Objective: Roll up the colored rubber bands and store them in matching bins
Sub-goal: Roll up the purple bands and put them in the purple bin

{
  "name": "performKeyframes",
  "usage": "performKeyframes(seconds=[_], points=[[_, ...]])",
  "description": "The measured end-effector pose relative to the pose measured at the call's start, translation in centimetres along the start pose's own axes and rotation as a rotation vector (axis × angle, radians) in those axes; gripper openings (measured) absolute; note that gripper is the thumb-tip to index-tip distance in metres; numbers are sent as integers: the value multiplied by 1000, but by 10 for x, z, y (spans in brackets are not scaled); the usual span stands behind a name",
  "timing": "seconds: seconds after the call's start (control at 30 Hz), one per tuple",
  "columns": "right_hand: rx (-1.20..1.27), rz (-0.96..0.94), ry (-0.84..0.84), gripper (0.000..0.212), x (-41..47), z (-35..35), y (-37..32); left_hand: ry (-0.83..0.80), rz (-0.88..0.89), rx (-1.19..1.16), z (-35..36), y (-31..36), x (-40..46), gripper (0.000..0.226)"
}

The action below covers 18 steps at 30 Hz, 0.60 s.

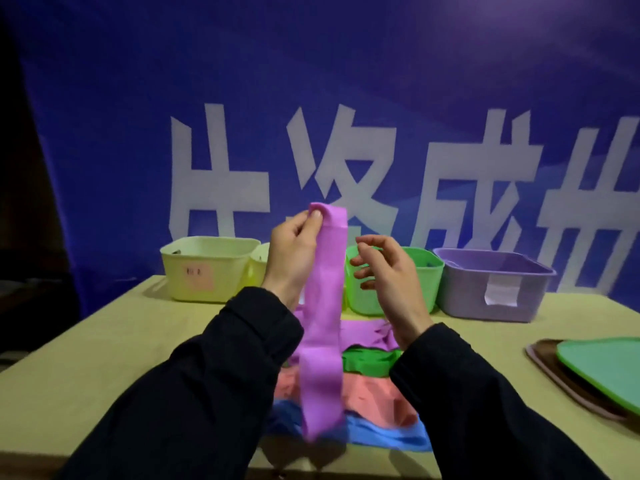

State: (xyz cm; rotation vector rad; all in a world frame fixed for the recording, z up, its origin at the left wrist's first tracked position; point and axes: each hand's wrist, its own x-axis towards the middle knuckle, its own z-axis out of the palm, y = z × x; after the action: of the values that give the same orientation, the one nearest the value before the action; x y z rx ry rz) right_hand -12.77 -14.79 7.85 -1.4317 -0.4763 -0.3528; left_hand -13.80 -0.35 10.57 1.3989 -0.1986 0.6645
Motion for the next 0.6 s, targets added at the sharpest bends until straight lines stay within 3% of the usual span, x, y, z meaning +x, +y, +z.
performKeyframes(seconds=[0.1,0.2,0.6], points=[[73,51,-109,25,7,7,5,-62,-133,-133,-1,-4,6,30],[67,96,-101,31,17,13,21,-64,-224,-223,-6,-24,12,36],[152,246,-131,14,40,7,121,-74,-446,-392,-4,-120,20,51]])
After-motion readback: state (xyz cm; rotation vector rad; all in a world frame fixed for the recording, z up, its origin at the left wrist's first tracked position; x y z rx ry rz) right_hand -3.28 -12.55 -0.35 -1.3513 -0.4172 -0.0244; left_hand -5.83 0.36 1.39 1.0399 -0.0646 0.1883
